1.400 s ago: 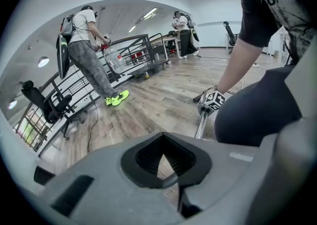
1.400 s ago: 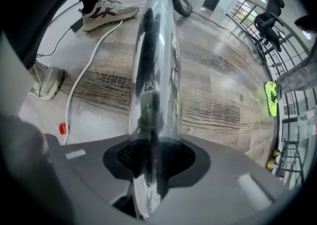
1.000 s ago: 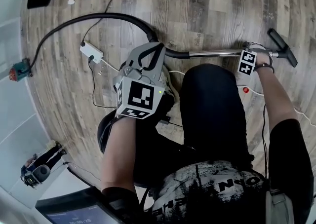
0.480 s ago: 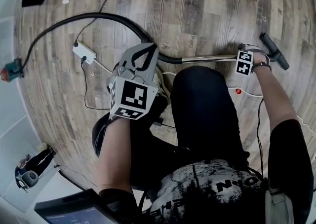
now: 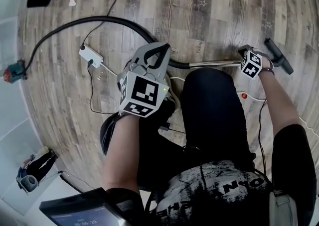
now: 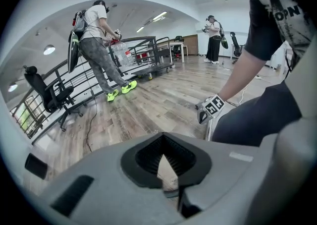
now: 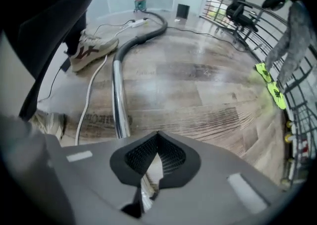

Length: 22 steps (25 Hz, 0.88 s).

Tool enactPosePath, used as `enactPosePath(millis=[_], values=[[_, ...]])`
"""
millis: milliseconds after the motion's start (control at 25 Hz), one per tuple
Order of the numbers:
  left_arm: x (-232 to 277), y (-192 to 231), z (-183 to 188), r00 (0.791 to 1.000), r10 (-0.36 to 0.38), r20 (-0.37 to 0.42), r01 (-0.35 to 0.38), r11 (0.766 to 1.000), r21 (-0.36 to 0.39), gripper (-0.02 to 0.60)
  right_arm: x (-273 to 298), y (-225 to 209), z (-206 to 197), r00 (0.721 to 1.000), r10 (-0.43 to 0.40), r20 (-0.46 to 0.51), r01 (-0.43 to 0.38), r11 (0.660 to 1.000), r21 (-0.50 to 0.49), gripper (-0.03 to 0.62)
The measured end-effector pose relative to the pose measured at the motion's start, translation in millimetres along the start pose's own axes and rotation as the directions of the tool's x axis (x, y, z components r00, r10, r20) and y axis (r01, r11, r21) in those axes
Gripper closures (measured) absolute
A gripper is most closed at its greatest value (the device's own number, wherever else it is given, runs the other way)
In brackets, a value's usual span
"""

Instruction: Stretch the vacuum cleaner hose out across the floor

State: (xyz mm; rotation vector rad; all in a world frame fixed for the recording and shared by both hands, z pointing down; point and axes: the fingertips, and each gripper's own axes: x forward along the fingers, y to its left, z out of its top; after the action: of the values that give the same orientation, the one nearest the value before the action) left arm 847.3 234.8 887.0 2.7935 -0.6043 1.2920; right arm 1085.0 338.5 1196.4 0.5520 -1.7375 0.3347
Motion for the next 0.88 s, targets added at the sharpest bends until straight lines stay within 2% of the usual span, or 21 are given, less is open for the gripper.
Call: enactPosePath(millis=[200, 320, 440, 560, 680, 800, 880], values=[[-1.7, 12.8, 20.5, 0.998, -0.017, 0.067, 0.018, 1.000, -0.021, 0.577, -17.4, -12.0, 45.5, 0.988, -0.047, 0.144, 0.026, 0.989, 0.148, 0.589], [-4.8, 35.8, 23.6, 0.994, -0.026, 0.111, 0.033, 0.998, -0.058, 0.577, -34.1, -22.6, 94.2, 0.964, -0.067, 0.256, 0.003, 0.970, 0.241, 0.588], [-10.6, 59.9, 41.2, 0.983, -0.030, 0.181, 0.046, 0.996, -0.081, 0.577, -82.1, -41.5, 149.8, 0.912, -0.130, 0.390, -0.005, 0.945, 0.327, 0.589], [-32.2, 73.3, 64.3, 0.971, -0.056, 0.231, 0.078, 0.993, -0.090, 0.577, -157.4, -60.3, 205.0, 0.853, -0.186, 0.488, -0.001, 0.934, 0.357, 0.589], [-77.8, 86.9, 97.0, 0.965, -0.075, 0.251, 0.104, 0.989, -0.108, 0.577, -251.8, -76.9, 253.3, 0.802, -0.217, 0.556, -0.012, 0.925, 0.379, 0.589], [-137.2, 98.7, 141.4, 0.962, -0.062, 0.265, 0.095, 0.989, -0.113, 0.577, -353.2, -84.6, 286.1, 0.752, -0.239, 0.615, -0.040, 0.914, 0.405, 0.588], [-177.9, 103.9, 168.3, 0.959, -0.052, 0.278, 0.089, 0.989, -0.122, 0.577, -418.3, -84.8, 303.7, 0.701, -0.242, 0.671, -0.088, 0.904, 0.419, 0.588]])
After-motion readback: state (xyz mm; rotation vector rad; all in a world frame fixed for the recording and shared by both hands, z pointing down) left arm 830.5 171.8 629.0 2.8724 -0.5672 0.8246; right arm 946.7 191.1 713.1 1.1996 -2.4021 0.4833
